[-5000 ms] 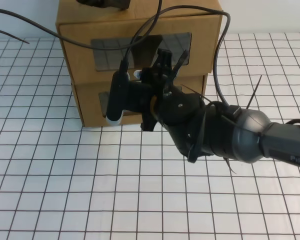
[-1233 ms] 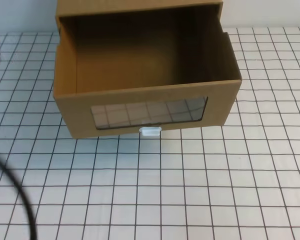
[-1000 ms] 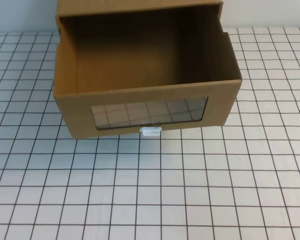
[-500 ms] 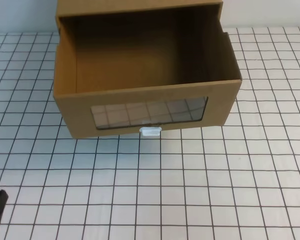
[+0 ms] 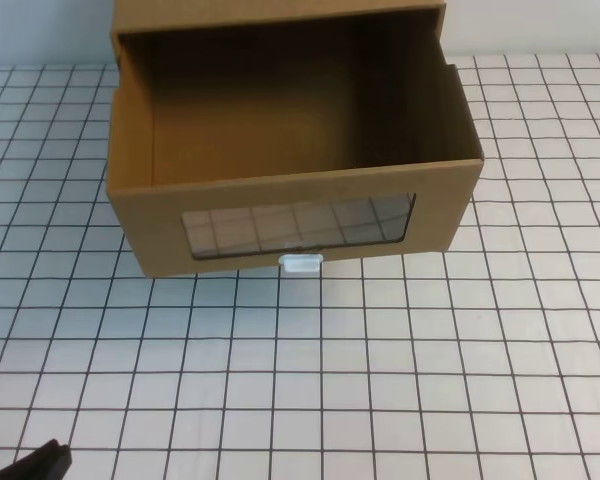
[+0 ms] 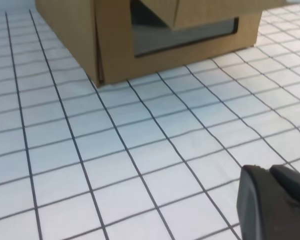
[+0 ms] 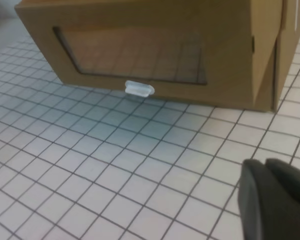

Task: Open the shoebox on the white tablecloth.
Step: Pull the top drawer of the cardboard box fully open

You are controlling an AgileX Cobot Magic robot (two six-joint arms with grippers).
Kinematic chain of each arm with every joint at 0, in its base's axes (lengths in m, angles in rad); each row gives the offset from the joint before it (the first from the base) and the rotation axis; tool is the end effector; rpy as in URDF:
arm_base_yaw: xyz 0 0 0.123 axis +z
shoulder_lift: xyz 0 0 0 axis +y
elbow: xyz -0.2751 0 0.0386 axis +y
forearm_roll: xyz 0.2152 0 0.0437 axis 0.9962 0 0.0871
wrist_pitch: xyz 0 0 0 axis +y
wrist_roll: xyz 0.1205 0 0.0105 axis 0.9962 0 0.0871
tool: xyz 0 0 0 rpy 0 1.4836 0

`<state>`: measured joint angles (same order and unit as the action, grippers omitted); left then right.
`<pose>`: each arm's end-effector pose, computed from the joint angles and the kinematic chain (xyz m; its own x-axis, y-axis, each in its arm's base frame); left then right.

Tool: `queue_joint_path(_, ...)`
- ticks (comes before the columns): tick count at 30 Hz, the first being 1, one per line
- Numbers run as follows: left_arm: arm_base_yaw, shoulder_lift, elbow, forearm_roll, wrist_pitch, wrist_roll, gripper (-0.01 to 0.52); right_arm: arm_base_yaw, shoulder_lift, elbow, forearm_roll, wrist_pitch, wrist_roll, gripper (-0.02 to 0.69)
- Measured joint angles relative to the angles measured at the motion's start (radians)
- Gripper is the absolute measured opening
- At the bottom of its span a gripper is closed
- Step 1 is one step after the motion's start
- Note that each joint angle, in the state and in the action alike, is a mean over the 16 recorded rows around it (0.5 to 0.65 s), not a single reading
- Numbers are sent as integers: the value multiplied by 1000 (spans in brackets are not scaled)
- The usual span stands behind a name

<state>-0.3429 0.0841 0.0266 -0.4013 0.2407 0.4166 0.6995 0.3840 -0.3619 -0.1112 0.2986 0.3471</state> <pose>0.0571 -0.0323 0.1749 -0.2182 0.1051 -0.9702 0.4256 0.9049 0.0023 0.0738 0.0570 0.2730 -0.3183 0.0436 -0.9470 -0.5594 0.7978 0.2248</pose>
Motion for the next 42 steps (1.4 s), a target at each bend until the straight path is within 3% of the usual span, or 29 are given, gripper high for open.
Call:
queue_joint_path(12, 0, 0, 0, -1, 47, -2, -2, -31, -9, 15, -87, 55, 0, -13)
queue_joint_path(29, 0, 0, 0, -1, 49, -2, -2, -540, -308, 251, -177, -123, 0, -13)
queue_joint_path(42, 0, 0, 0, -1, 51, -2, -2, -619, -392, 358, -113, -169, -58, -14)
